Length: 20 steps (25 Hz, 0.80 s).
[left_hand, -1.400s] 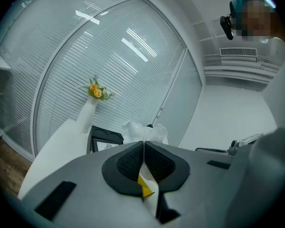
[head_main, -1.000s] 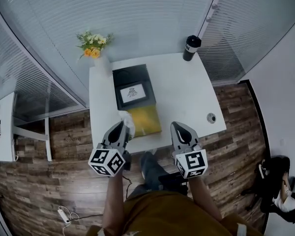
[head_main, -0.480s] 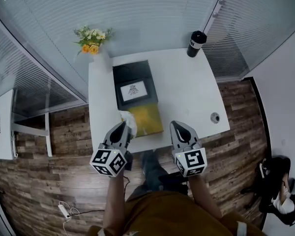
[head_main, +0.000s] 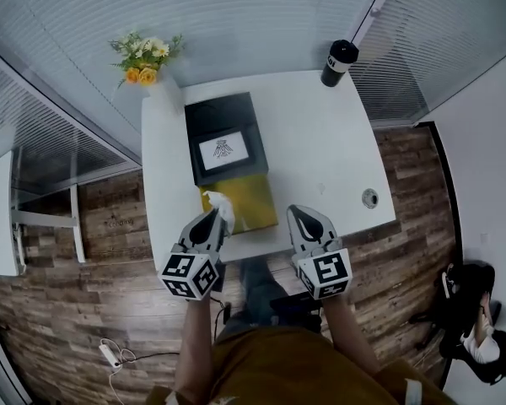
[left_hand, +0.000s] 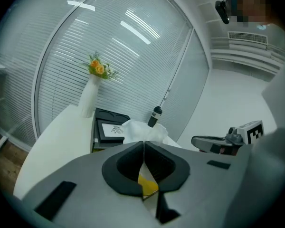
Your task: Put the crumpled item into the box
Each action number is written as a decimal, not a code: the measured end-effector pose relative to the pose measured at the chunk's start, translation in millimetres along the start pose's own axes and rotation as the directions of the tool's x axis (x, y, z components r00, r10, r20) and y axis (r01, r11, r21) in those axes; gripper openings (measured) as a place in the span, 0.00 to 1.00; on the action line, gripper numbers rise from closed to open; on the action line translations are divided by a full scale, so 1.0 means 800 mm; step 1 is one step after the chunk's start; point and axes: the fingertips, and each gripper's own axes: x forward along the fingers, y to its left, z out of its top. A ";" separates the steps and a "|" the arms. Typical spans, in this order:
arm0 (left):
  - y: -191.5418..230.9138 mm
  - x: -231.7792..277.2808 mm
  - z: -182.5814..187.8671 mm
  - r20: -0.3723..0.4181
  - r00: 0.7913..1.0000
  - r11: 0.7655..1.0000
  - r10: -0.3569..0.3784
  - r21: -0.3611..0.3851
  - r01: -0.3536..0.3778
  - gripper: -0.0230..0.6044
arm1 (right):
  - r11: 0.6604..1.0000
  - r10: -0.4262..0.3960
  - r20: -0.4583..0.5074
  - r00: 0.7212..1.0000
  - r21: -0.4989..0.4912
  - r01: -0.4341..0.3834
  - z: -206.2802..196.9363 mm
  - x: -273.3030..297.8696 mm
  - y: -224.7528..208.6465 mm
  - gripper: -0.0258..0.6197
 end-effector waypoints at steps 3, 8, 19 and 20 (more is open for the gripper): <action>0.007 0.012 -0.013 -0.039 0.999 1.000 0.004 0.009 -0.003 0.09 | 0.999 0.034 -0.024 0.999 0.007 -0.034 -0.014 0.010 0.001 0.06; 0.020 0.033 -0.031 -0.121 0.992 0.999 0.021 0.049 -0.015 0.09 | 0.999 0.039 -0.069 0.997 0.017 -0.038 -0.033 0.028 -0.005 0.06; 0.032 0.084 -0.091 -0.415 0.902 0.953 0.121 0.304 0.012 0.09 | 0.998 0.062 -0.129 0.990 0.029 -0.058 -0.056 0.060 -0.018 0.06; 0.033 0.089 -0.095 -0.433 0.892 0.946 0.131 0.324 0.018 0.09 | 0.998 0.064 -0.133 0.989 0.031 -0.061 -0.058 0.063 -0.020 0.06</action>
